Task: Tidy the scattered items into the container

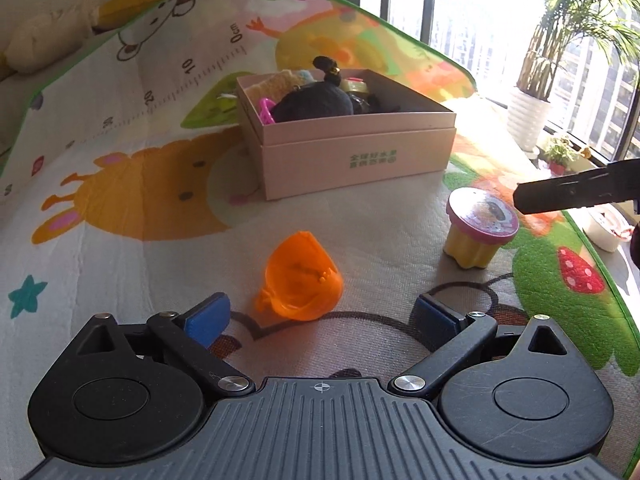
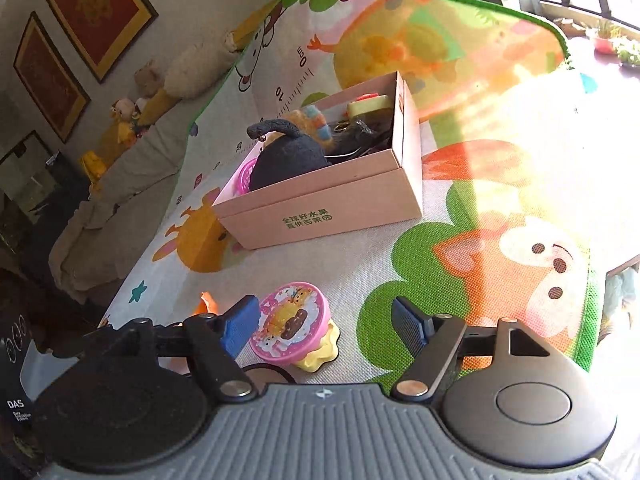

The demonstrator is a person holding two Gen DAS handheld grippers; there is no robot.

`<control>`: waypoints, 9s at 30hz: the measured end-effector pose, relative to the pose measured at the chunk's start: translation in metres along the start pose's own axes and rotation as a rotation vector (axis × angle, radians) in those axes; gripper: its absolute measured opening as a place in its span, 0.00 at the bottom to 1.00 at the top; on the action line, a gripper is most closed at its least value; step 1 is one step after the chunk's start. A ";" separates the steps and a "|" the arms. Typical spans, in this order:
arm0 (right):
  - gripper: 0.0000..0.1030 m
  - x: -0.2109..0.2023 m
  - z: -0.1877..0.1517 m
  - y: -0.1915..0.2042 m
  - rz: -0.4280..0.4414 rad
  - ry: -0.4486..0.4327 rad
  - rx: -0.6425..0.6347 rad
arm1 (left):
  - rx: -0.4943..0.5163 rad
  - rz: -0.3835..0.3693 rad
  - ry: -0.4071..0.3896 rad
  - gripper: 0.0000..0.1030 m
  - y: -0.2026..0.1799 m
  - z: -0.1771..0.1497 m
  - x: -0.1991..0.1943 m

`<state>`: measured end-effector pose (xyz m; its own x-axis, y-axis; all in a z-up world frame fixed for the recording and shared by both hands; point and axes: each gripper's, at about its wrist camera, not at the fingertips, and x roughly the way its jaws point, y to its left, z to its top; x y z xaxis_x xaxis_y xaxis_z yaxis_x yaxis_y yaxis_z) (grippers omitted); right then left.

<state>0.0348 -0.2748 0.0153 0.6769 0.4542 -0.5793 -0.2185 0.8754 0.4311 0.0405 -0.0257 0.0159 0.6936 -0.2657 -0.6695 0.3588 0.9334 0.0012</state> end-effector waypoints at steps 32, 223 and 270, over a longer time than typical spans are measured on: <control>1.00 0.002 -0.071 0.048 -0.203 0.104 -0.392 | 0.049 -0.005 -0.036 0.64 -0.013 0.003 0.011; 1.00 0.096 -0.024 0.081 -0.368 -0.030 -0.263 | -0.237 0.277 -0.032 1.00 0.052 -0.005 0.017; 1.00 0.096 -0.024 0.081 -0.369 -0.030 -0.264 | -0.236 0.278 -0.032 1.00 0.052 -0.005 0.018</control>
<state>0.0656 -0.1567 -0.0224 0.7623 0.1026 -0.6391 -0.1281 0.9917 0.0065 0.0685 0.0197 0.0003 0.7651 0.0016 -0.6439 0.0024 1.0000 0.0053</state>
